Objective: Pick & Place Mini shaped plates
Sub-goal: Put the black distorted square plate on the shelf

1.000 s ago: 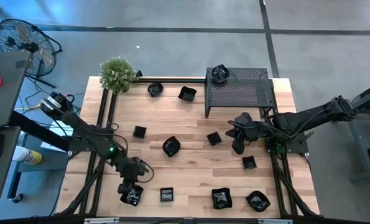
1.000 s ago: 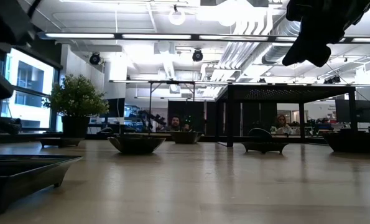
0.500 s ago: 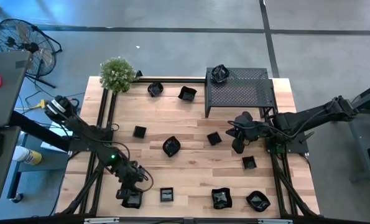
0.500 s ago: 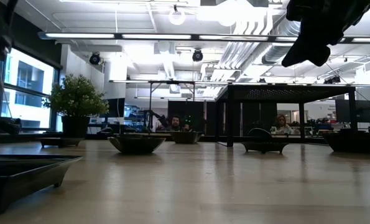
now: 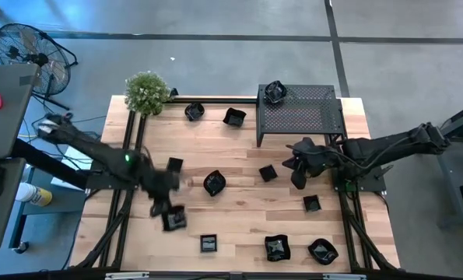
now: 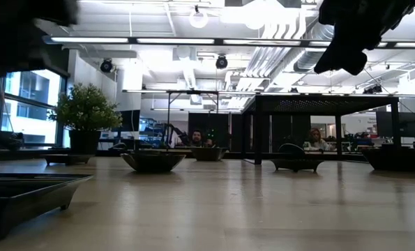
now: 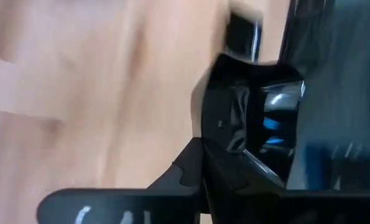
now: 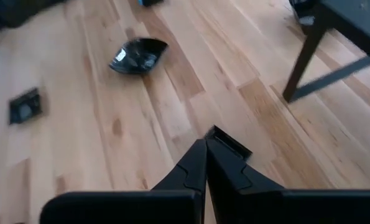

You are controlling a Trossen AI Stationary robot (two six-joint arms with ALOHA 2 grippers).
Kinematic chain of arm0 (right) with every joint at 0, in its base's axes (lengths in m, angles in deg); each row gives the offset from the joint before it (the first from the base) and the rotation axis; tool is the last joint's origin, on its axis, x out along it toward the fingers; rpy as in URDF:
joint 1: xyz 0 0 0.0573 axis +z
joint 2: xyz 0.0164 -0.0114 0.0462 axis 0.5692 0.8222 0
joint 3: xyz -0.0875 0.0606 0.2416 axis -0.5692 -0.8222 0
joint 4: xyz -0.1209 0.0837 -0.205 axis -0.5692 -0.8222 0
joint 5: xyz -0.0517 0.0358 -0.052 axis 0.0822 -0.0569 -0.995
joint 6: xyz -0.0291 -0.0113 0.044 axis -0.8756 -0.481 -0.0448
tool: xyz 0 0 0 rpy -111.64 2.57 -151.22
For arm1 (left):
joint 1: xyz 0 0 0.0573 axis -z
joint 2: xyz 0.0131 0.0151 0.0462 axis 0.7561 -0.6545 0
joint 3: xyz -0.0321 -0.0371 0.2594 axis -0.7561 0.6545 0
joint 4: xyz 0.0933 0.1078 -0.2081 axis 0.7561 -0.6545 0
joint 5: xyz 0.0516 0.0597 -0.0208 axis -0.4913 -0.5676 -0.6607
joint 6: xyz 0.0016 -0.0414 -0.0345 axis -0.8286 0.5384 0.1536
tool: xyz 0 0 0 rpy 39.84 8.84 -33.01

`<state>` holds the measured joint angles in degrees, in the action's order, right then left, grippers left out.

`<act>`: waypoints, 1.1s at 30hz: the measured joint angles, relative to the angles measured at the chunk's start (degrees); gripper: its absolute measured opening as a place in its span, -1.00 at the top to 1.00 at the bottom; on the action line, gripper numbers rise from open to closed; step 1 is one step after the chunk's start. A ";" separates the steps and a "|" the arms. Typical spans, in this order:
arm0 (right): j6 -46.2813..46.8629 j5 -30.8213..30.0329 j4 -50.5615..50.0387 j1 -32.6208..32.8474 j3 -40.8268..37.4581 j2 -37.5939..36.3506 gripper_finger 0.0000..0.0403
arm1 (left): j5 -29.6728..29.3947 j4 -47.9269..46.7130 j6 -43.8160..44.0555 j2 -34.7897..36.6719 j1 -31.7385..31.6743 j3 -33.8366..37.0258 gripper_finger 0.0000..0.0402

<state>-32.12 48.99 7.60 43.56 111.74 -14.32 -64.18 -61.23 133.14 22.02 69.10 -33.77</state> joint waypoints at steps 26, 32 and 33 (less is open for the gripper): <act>20.36 -3.12 7.90 -1.44 7.35 11.26 0.97 | -9.96 36.07 -4.72 -23.85 -32.98 -8.18 1.00; 32.42 -4.20 8.07 -3.48 11.85 18.28 0.75 | -11.99 34.16 -4.97 -25.43 -32.35 -12.09 1.00; 33.81 -4.87 8.44 -3.59 12.53 18.98 0.69 | -12.78 33.45 -5.04 -25.39 -32.28 -12.37 1.00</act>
<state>1.70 44.12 16.04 39.97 124.27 4.66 -76.96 -27.78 128.10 -3.37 36.83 -46.14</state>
